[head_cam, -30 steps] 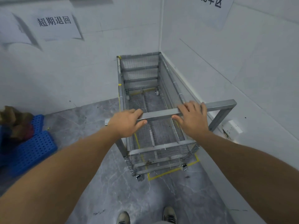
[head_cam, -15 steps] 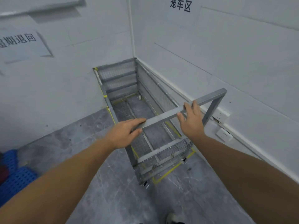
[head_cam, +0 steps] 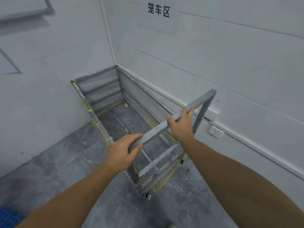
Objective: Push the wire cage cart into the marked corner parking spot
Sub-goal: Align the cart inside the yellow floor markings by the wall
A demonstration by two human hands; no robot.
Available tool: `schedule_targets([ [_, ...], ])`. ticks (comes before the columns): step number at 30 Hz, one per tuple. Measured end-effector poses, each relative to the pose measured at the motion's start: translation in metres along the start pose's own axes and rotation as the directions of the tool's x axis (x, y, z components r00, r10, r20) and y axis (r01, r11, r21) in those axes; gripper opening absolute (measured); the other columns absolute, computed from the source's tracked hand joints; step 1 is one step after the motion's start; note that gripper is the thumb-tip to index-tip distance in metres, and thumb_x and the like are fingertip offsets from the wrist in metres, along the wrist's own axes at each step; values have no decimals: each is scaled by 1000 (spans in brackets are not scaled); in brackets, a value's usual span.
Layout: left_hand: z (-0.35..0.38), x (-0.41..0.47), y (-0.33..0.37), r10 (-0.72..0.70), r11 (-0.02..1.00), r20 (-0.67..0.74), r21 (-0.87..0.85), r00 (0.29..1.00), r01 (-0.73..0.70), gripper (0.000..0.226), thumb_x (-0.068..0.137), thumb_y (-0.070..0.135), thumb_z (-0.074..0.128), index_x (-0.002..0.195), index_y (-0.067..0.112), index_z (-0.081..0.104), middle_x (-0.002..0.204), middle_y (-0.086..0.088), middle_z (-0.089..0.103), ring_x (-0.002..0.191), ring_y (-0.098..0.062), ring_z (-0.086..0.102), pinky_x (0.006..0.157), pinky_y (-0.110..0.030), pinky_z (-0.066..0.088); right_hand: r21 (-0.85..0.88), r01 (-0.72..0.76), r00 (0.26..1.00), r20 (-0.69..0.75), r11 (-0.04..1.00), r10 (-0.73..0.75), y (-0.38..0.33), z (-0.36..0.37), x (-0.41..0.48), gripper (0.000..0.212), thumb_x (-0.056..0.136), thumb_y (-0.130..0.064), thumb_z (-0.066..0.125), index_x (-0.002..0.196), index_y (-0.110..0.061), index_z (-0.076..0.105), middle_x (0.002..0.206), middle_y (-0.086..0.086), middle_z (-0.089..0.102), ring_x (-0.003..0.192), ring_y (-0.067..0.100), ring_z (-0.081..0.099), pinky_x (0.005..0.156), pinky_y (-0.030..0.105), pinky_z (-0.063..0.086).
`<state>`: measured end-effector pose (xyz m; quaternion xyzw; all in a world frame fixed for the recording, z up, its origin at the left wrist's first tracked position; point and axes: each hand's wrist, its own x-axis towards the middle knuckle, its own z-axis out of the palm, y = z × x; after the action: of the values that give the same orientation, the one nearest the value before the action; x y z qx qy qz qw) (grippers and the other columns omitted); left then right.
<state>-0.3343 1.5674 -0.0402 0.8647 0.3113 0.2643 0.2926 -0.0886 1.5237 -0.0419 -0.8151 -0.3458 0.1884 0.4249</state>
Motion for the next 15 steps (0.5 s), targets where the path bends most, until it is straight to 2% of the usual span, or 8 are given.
schedule_targets([
  [3, 1, 1, -3, 14, 999, -16, -38, 1000, -15, 34, 90, 34, 59, 121, 21, 62, 110, 10, 61, 97, -4, 57, 81, -15, 43, 80, -110, 993, -40, 991, 114, -10, 14, -5, 91, 94, -47, 57, 156, -15, -1, 164, 4, -15, 144, 32, 27, 112, 44, 34],
  [7, 3, 2, -6, 17, 997, -40, -74, 999, -20, 32, 88, 34, 60, 117, 21, 64, 107, 9, 63, 95, -3, 57, 81, -26, 48, 113, -145, 983, -93, 983, 156, -20, 31, -10, 94, 95, -46, 56, 155, -15, -8, 164, 4, -17, 143, 34, 28, 112, 45, 34],
  [10, 5, 6, -6, 13, 995, -46, -96, 999, -17, 31, 88, 29, 61, 117, 20, 65, 106, 6, 64, 94, -4, 57, 80, -29, 49, 76, -162, 979, -112, 984, 170, -20, 33, -7, 89, 98, -45, 51, 155, -15, -11, 163, 5, -18, 140, 36, 34, 107, 45, 39],
  [13, 7, 7, -7, 17, 994, -49, -109, 999, -22, 32, 87, 28, 60, 117, 19, 65, 105, 4, 64, 92, -4, 57, 78, -27, 48, 65, -145, 975, -160, 987, 154, -19, 37, -4, 84, 99, -39, 47, 154, -16, -12, 164, 6, -17, 134, 34, 41, 92, 36, 43],
  [15, 8, 10, -8, 31, 994, -54, -102, 998, -37, 32, 86, 26, 60, 116, 17, 66, 104, 3, 64, 91, -3, 56, 77, -24, 47, 63, -155, 965, -204, 986, 164, -17, 41, 1, 81, 99, -35, 46, 155, -17, -10, 164, 5, -15, 132, 32, 43, 81, 29, 37],
])
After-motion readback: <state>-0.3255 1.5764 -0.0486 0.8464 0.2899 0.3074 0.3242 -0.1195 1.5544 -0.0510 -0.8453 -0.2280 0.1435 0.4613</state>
